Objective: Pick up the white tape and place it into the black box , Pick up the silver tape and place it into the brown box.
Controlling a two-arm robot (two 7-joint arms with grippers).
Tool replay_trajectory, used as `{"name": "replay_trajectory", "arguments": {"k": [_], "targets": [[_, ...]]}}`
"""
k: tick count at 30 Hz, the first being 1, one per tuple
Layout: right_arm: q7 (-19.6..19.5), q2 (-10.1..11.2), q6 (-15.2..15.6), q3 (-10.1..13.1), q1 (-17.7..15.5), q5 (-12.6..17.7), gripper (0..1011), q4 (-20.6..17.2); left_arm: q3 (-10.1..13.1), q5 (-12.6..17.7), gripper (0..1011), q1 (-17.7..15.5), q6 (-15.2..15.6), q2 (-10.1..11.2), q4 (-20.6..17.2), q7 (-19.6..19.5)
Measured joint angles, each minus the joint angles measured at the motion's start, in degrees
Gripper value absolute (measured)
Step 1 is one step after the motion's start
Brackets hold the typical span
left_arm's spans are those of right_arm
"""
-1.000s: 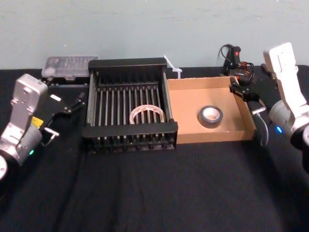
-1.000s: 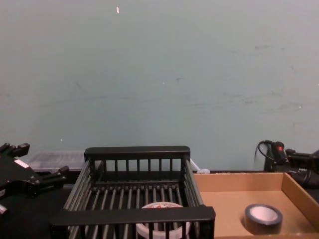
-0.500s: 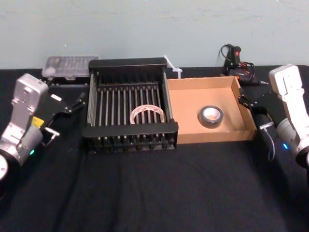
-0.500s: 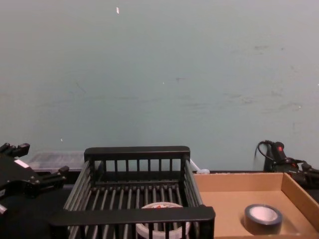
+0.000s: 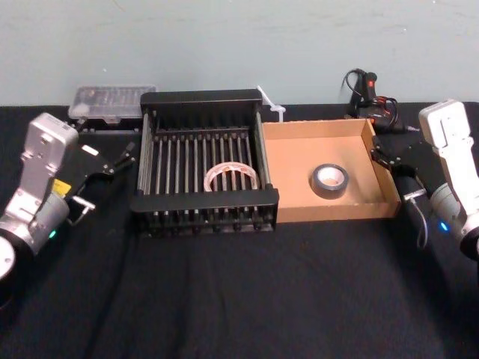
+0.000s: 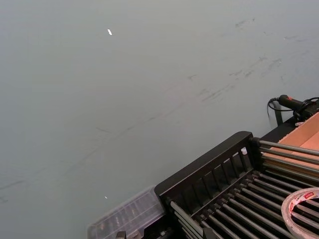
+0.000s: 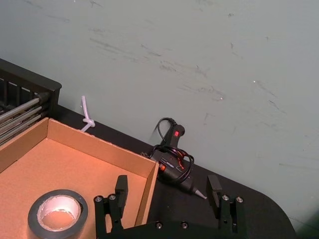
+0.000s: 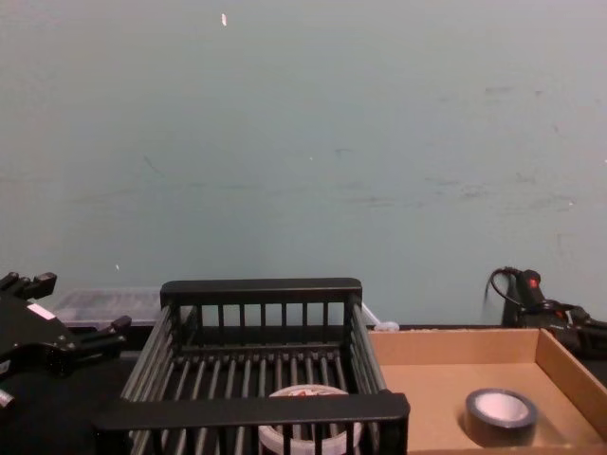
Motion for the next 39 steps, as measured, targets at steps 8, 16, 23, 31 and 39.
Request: {"name": "replay_trajectory", "arguments": {"k": [8, 16, 23, 31, 39], "targets": [[0.0, 0.04, -0.04, -0.06, 0.05, -0.03, 1000, 0.04, 0.0, 0.0, 1001, 0.0, 0.0, 0.0, 0.0, 0.0], [0.0, 0.04, -0.09, -0.11, 0.08, -0.05, 1000, 0.08, 0.0, 0.0, 1001, 0.0, 0.0, 0.0, 0.0, 0.0], [0.0, 0.05, -0.1, -0.13, 0.12, -0.05, 1000, 0.08, 0.0, 0.0, 1001, 0.0, 0.0, 0.0, 0.0, 0.0], [0.0, 0.04, -0.1, -0.13, 0.12, -0.05, 1000, 0.08, 0.0, 0.0, 1001, 0.0, 0.0, 0.0, 0.0, 0.0], [0.0, 0.04, -0.09, -0.13, 0.13, -0.05, 1000, 0.07, 0.0, 0.0, 1001, 0.0, 0.0, 0.0, 0.0, 0.0]]}}
